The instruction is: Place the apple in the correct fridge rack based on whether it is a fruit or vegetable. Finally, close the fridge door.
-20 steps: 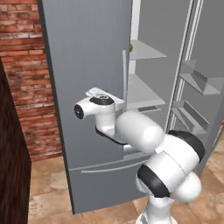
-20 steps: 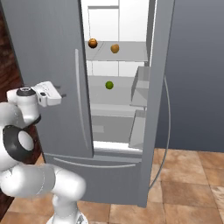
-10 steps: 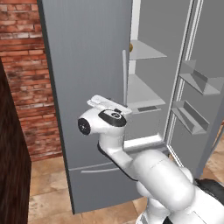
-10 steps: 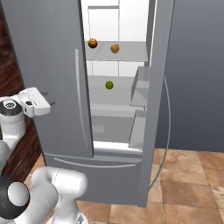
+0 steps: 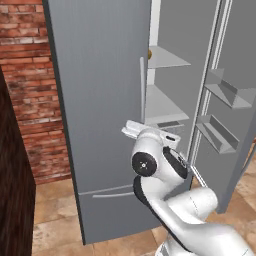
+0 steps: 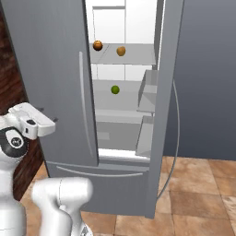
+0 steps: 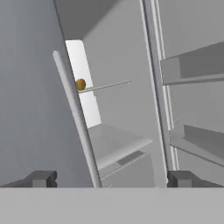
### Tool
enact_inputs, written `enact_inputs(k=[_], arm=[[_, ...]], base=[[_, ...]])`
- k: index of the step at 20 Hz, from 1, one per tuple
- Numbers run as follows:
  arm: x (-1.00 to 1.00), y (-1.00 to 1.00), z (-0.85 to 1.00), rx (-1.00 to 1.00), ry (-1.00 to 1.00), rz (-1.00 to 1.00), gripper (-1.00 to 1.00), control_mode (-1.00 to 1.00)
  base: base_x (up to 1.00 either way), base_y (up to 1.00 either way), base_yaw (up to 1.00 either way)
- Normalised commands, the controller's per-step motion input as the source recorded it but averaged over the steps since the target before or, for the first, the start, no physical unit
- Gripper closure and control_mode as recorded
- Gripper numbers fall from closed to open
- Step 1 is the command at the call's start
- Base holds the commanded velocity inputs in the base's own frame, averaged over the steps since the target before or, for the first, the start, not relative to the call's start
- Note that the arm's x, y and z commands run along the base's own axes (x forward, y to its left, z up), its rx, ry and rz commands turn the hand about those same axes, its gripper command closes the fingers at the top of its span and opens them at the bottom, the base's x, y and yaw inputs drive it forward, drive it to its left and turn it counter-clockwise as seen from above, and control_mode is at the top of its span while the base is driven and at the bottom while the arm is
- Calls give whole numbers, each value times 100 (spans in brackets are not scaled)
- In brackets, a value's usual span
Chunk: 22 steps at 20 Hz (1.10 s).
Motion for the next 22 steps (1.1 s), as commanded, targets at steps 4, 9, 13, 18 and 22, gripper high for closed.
enact_inputs(k=[4,9,13,18,22], arm=[[-100,-60,12,6,9,34,-100,-100],[-100,-56,2,6,8,35,-100,-100],[-100,-18,0,1,8,5,-100,-100],[-89,-28,-4,0,0,-6,-100,-100],[-65,-84,-5,0,0,0,-100,-100]], base=[[0,0,0],[0,0,0],[0,0,0],[0,0,0],[0,0,0]])
